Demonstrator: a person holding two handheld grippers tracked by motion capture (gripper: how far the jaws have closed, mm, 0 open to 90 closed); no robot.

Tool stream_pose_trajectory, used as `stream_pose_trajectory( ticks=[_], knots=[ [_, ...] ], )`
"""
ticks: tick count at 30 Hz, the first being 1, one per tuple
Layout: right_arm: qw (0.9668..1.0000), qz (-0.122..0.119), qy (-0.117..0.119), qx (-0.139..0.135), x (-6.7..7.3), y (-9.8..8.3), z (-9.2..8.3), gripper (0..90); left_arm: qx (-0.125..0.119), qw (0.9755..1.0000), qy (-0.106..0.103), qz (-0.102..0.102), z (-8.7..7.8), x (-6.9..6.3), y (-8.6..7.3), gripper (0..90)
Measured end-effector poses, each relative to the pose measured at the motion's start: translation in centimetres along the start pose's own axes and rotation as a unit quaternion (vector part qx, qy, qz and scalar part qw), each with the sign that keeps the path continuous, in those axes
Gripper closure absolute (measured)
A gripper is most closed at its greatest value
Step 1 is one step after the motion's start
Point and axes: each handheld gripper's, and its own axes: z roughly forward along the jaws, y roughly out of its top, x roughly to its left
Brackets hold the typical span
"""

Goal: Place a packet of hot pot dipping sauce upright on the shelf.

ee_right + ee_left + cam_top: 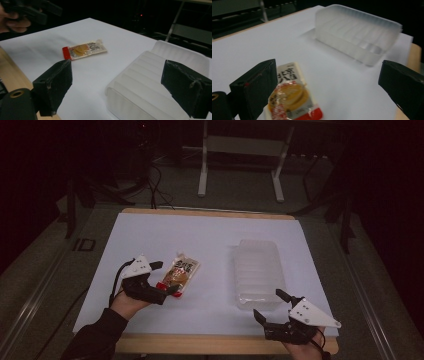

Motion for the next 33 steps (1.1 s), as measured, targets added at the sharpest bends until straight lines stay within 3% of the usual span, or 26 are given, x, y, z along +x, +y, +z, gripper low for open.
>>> stream_pose_trajectory(
  ticks=[4,6,7,12,13,14,18,24,30,33],
  knots=[
    [0.9999,0.003,0.007,0.012,0.1,-0.1,0.3,10.1,0.019,0.9996,0.02,-0.006,1.8,1.7,0.1,4.5],
    [0.9999,0.004,0.006,0.011,0.1,-0.2,0.3,10.1,0.019,0.9996,0.02,-0.006,1.8,1.7,0.1,5.0],
    [0.9999,0.001,0.007,0.012,0.1,-0.2,0.3,10.1,0.024,0.9993,0.024,-0.015,2.6,2.5,0.1,5.7],
    [0.9999,-0.001,0.008,0.014,0.1,-0.2,0.4,10.1,0.04,0.9986,0.031,-0.014,3.5,3.2,0.0,9.3],
    [0.9999,-0.001,0.008,0.014,0.1,-0.2,0.4,10.1,0.049,0.998,0.03,-0.028,4.3,4.1,0.0,9.3],
    [0.9998,0.0,0.01,0.016,0.1,-0.3,0.5,10.1,0.049,0.9979,0.03,-0.03,4.4,4.4,0.0,14.1],
    [0.9998,0.001,0.012,0.015,0.0,-0.3,0.5,10.1,0.054,0.9965,0.046,-0.044,5.5,5.5,0.2,15.6],
    [0.9997,0.003,0.015,0.018,0.0,-0.4,0.6,10.1,0.059,0.9954,0.053,-0.053,6.5,6.4,0.0,22.0],
    [0.9997,0.003,0.017,0.02,-0.1,-0.5,0.7,10.1,0.07,0.9927,0.067,-0.072,7.8,7.4,-0.2,27.6],
    [0.9995,0.005,0.02,0.022,0.0,-0.5,0.8,10.1,0.087,0.99,0.076,-0.08,9.0,8.1,-0.4,31.2]
  ],
)
